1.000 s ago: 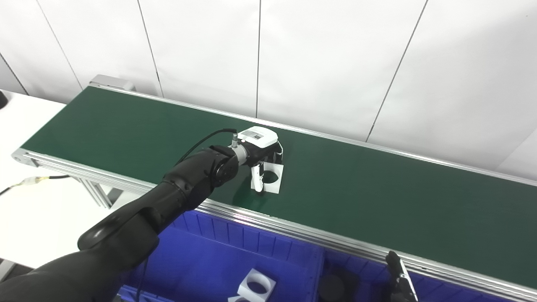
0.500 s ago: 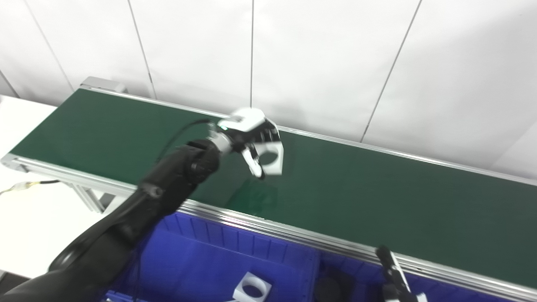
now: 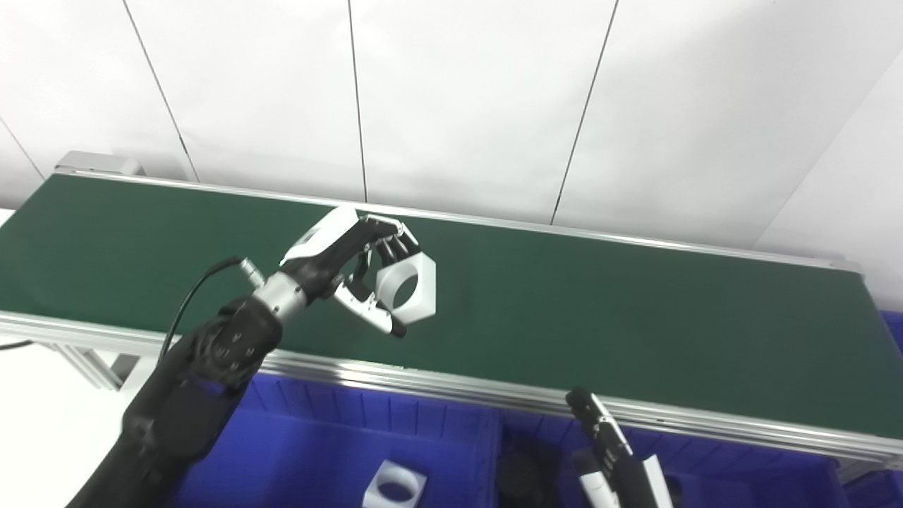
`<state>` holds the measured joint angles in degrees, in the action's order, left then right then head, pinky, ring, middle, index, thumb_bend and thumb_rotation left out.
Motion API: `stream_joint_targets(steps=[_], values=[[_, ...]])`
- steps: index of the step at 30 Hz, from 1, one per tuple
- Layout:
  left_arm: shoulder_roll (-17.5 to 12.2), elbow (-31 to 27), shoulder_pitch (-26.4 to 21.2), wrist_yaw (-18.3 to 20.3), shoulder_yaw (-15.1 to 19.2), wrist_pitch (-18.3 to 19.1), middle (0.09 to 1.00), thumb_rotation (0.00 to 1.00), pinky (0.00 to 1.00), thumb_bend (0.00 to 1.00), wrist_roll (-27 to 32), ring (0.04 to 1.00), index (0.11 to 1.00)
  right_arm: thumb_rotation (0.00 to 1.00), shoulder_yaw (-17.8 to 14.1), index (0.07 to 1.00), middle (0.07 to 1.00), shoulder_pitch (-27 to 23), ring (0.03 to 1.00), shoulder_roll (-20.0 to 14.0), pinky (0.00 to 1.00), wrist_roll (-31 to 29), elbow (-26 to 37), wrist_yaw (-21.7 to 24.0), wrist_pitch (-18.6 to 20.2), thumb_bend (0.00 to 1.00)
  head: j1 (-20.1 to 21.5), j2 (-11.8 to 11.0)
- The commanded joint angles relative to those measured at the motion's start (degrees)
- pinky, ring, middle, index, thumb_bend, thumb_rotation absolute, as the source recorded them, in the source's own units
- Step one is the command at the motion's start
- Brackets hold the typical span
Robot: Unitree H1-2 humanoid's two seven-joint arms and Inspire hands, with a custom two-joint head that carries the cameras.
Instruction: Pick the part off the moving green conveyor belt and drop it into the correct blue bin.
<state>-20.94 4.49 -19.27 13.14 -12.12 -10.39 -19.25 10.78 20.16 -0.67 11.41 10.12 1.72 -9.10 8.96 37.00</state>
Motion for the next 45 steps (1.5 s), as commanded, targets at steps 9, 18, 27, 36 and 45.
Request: stream_joint_targets(steps=[9,18,27,36,45], values=[[2.69,-8.86,9.50,-0.68,1.02,-1.90,0.424,0.00,0.19,0.49,1.99,0.441,0.516,0.99,1.14,0.937,0.921,-0.24,0.955,1.61,0.97,1.82,1.94,-0.83,-0.54,0.69,0.62,3.68],[4.59,-12.12,17.83,1.42,-1.41,5.17,0.437,0.00,0.22,0.49,-0.34,0.446,0.516,1.00,1.14,0.934,0.916,-0.39,0.952,1.29,0.98,1.86,2.90,-0.45,0.26,0.71,0.03,4.75],[5.02,-15.53,21.89,3.67,-4.74,16.20,0.510,0.00,0.25,0.50,-7.76,0.395,0.494,1.00,1.06,0.940,0.923,-0.54,0.954,0.57,0.98,1.66,3.89,-0.02,0.87,0.70,-1.07,5.80],[2.91,-15.48,20.88,10.52,-9.19,24.90,0.500,0.00,0.39,0.49,-13.73,0.395,0.547,1.00,1.21,0.939,0.920,-0.14,0.948,0.64,0.97,1.62,5.28,0.11,1.59,0.68,-2.69,6.84],[3.33,-16.12,19.58,15.74,-13.48,34.51,0.530,0.00,0.43,0.50,-20.79,0.429,0.803,1.00,1.57,0.936,0.923,0.52,0.948,0.81,0.97,1.17,7.76,0.49,3.52,0.70,-4.34,7.56]])
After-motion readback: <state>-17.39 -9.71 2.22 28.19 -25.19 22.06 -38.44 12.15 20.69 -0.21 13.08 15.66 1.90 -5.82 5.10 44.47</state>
